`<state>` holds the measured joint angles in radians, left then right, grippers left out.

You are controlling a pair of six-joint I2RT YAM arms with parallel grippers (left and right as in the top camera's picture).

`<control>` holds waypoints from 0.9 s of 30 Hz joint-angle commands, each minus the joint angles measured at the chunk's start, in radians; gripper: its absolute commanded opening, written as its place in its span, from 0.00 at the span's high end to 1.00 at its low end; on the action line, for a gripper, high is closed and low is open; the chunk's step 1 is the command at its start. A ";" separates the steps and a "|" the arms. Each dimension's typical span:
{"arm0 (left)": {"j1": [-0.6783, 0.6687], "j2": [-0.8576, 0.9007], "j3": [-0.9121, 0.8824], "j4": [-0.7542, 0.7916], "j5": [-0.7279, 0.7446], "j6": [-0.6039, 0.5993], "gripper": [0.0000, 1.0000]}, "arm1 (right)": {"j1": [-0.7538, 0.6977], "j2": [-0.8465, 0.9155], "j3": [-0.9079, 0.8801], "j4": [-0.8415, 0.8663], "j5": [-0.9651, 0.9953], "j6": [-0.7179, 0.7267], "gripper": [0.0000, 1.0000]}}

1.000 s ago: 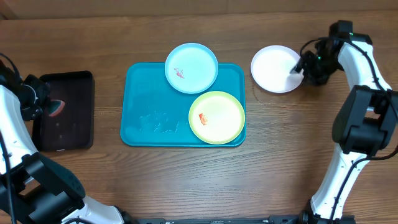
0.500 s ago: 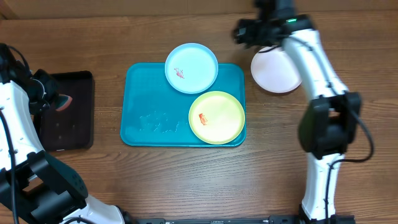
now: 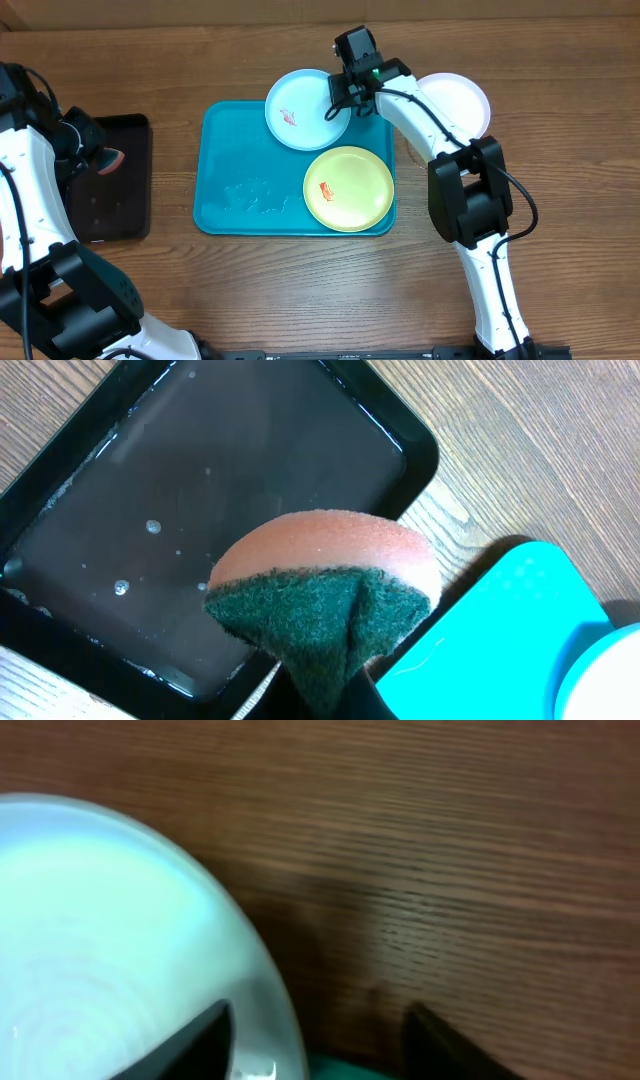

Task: Clean dirty plates on tray and stack at the side
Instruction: 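Move right gripper to the light blue plate rim and pull it toward center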

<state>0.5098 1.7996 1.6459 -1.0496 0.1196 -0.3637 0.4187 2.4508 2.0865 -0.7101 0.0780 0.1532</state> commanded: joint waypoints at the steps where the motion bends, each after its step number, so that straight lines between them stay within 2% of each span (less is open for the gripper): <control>1: -0.013 0.010 0.005 0.008 0.008 0.020 0.96 | -0.003 0.008 0.008 0.002 -0.009 -0.001 0.57; 3: -0.014 0.010 0.005 0.010 0.008 0.020 0.96 | -0.001 0.008 0.008 0.002 -0.015 0.000 0.71; 5: -0.014 0.010 0.005 0.009 0.008 0.020 0.96 | 0.004 0.008 0.008 -0.003 -0.021 0.000 0.80; 15: -0.014 0.010 0.005 0.008 0.009 0.020 0.96 | 0.020 0.013 0.008 -0.051 -0.031 -0.001 0.77; 18: -0.014 0.010 0.005 0.008 0.010 0.020 0.96 | 0.020 0.014 0.008 -0.059 -0.037 0.000 0.95; 27: -0.041 0.010 0.005 0.009 0.012 0.035 0.96 | 0.035 0.005 0.033 -0.109 -0.228 0.007 0.96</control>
<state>0.4927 1.8000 1.6455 -1.0439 0.1196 -0.3630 0.4351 2.4508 2.0872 -0.7979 -0.0582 0.1574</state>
